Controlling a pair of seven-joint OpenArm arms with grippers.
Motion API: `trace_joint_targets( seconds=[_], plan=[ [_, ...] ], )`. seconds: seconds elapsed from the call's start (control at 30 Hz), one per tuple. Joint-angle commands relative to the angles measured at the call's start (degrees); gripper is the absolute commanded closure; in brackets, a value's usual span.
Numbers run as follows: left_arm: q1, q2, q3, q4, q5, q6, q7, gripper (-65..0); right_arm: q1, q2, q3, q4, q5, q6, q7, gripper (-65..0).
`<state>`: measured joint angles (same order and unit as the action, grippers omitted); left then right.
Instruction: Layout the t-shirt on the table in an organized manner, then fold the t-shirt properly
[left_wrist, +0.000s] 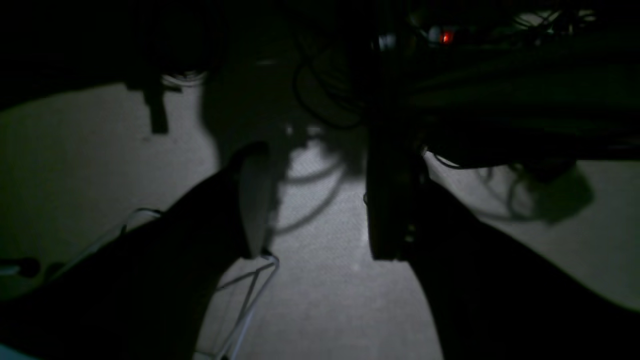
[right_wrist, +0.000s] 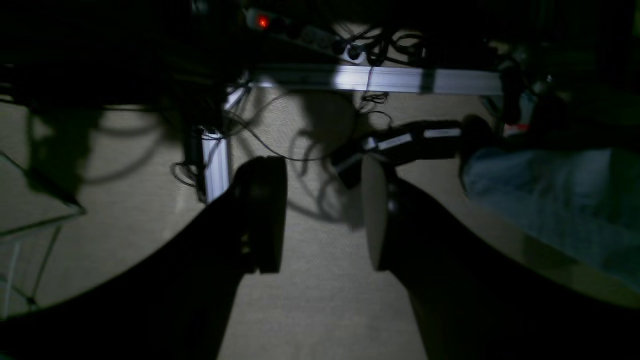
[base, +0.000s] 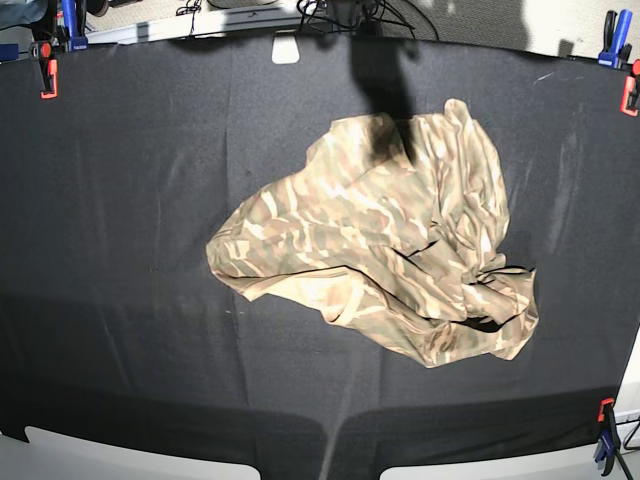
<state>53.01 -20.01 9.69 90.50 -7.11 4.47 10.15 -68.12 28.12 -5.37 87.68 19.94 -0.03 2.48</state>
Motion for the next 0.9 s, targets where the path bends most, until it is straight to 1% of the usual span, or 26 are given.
trace_joint_targets(
  seconds=[0.0, 0.1, 0.23, 0.3, 0.4, 0.47, 0.57, 0.6, 0.73, 0.87],
  plan=[
    [1.1, -0.3, 0.0, 2.1, 0.2, 0.1, 0.7, -29.0, -1.2, 0.4, 0.2, 1.4, 0.2, 0.0, -0.7, -24.6],
    [1.1, -0.3, 0.0, 6.4, 0.2, 0.1, 5.6, -29.0, -0.9, 0.4, 0.2, 4.6, -0.4, 0.0, -6.2, -24.6],
    [1.1, -0.3, 0.0, 13.2, 0.2, 0.1, 16.3, -29.0, 0.2, 0.4, 0.2, 8.8, -1.6, 0.0, -11.1, -24.6],
    [1.1, -0.3, 0.0, 16.8, 0.2, 0.1, 20.5, -29.0, 0.9, 0.4, 0.2, 10.7, -2.0, 0.1, -13.1, -24.6],
    [1.1, -0.3, 0.0, 21.8, 0.2, 0.0, 23.4, -29.0, 1.8, 0.4, 0.2, 13.6, -1.9, 0.4, -16.5, -24.6],
    [1.1, -0.3, 0.0, 24.8, 0.2, 0.0, 24.9, -29.0, 2.6, 0.2, 0.2, 16.0, -1.7, 1.6, -19.2, -24.6],
    [1.1, -0.3, 0.0, 28.5, 0.2, 0.0, 26.6, -29.0, 3.7, 0.1, 0.2, 19.8, -1.7, 4.1, -22.0, -24.6],
    [1.1, -0.3, 0.0, 29.4, 0.2, 0.0, 26.7, -29.0, 4.2, 0.1, 0.2, 21.1, -1.7, 5.0, -22.1, -24.6],
    [0.3, -0.3, 0.1, 30.7, 0.0, 0.0, 26.8, -29.0, 7.8, 0.1, 0.2, 24.3, -1.8, 10.3, -23.6, -24.6],
    [-2.2, -0.3, 0.1, 30.7, 0.0, 0.1, 28.8, -29.0, 13.6, -0.7, 0.1, 25.5, -1.7, 16.2, -24.7, -24.6]
  ],
)
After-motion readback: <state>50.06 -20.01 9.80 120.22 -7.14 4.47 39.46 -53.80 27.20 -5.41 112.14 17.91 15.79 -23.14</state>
